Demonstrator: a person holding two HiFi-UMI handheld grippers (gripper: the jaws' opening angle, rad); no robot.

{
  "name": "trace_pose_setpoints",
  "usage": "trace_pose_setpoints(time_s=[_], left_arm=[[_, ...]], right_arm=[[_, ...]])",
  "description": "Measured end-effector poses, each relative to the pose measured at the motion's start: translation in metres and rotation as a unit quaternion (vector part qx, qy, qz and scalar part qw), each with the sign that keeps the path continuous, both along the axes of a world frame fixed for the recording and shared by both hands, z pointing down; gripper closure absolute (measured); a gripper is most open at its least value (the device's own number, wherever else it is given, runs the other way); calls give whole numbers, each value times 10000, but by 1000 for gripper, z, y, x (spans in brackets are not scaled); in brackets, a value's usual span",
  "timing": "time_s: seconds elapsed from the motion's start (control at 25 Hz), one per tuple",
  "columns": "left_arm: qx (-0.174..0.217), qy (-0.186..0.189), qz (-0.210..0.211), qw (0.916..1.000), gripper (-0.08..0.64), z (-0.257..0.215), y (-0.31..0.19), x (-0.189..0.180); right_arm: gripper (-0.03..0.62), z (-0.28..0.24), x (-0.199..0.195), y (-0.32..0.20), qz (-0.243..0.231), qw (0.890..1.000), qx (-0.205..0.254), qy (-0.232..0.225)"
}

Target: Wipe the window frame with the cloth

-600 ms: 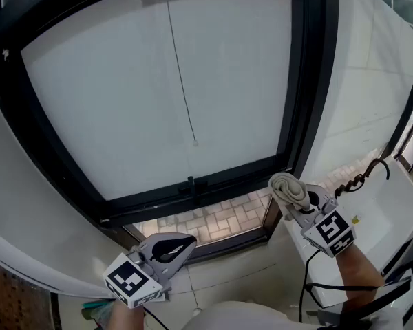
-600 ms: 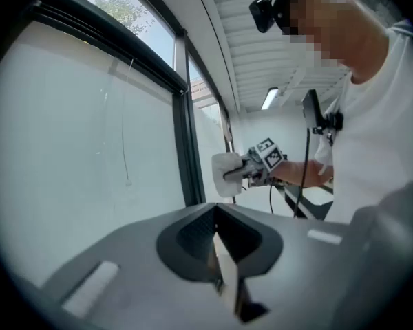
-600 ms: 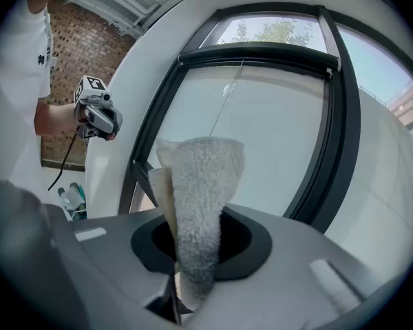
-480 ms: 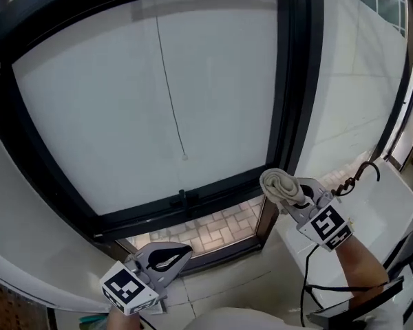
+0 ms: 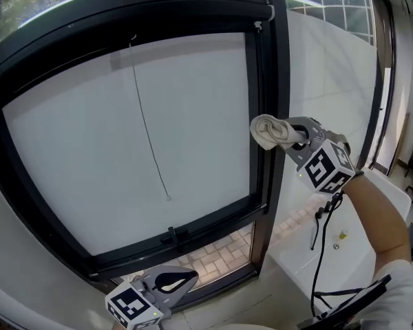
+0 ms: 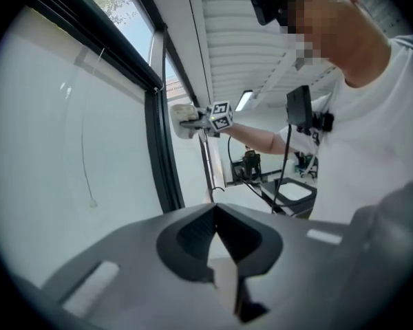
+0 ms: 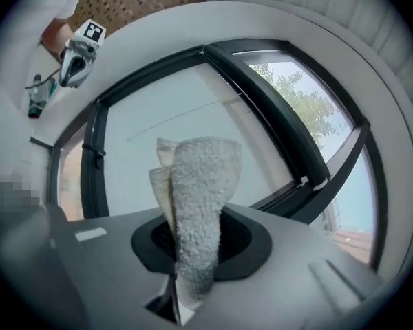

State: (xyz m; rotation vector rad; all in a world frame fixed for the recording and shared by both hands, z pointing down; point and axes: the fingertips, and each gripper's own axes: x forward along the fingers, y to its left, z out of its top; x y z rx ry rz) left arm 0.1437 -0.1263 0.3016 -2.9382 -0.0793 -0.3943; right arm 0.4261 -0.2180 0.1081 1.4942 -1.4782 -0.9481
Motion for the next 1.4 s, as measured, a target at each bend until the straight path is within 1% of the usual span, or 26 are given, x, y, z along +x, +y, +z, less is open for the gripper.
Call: trace_pose_setpoints(time_s=[0.12,0.28,0.36,0.6,0.76,0.92,1.04,1.16,1.4], left_arm=[[45,-94,187,9998,537,2,10,7],[25,-119,279,9995,537,5,16,15],[5,-107,264,9996,537,5,17,17],[-38,-73,184,9998,537,5,18,22],[-64,-54,136,9999,538,4,19,25],[-90,-36,94,9999,537,4,20,29],[-111,-23,64,9999,537,4,21,32],[-136,-13,32,9999,537,5,22,35],[-213,-10,-47,9998,537,11,25,41]], right_arm=[[523,-50,23,-12,328,9956,368,797],[523,-112,53,-34,744,9813,706,1629],[523,-139,66,-43,890,9743,820,1899],[523,-207,98,-69,1266,9532,1094,2518],[523,-228,116,-89,1472,9492,1098,2554],[523,-227,128,-100,1448,9553,1158,2302],[525,-216,130,-102,1351,9593,1203,2169],[525,-203,129,-102,1242,9610,1231,2141],[525,-164,127,-103,1066,9654,1119,2100]])
